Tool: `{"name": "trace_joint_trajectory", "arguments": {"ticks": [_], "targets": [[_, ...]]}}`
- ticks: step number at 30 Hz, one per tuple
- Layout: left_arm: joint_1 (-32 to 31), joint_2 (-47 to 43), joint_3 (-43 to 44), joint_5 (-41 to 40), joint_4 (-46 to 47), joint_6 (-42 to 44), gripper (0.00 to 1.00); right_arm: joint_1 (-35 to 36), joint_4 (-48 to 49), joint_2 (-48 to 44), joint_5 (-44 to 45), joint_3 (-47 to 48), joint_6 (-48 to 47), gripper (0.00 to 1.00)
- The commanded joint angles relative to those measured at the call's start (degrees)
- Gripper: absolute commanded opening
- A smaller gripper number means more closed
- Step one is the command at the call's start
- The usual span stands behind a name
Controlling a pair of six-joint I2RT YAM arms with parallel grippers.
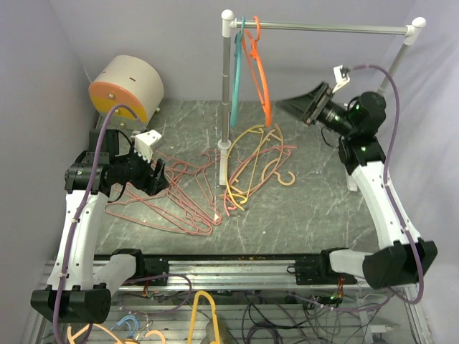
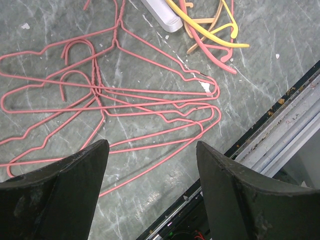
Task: Organize the hangers
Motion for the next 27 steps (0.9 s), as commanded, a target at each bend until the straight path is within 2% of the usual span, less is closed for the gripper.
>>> {"name": "trace_joint_trajectory", "arguments": {"ticks": [1,6,10,19,23,27], "targets": [[0.4,-0.8,-0.5,1.9,1.3,0.7,0.83,0.0,-9.8,-4.4,7.2,-12.4,-9.6,0.84],[0.4,-0.5,-0.4,2.1,1.2,0.8,0.83,0.4,-11.2,-6.6,9.5,-24.4,-11.8,0.82],[0.5,-0.4,-0.5,2.0,1.3,0.7,0.83,2.1,-11.1,-4.5,12.4,-27.4,-13.0,0.80],[0.7,0.1,-0.5,1.7,1.4,0.5,0.83,10.8,-14.9,9.7,26.0,-19.7,-14.2,0.73],[0.7,0.7,-0.5,1.6,1.4,0.4,0.83,13.8,-12.2,17.3,27.6,-16.2,-13.0,0.71],[0.7,0.8,-0.5,1.3,1.6,0.2,0.83,19.2,-16.3,24.4,33.5,-8.3,-15.8,0.69]]}}
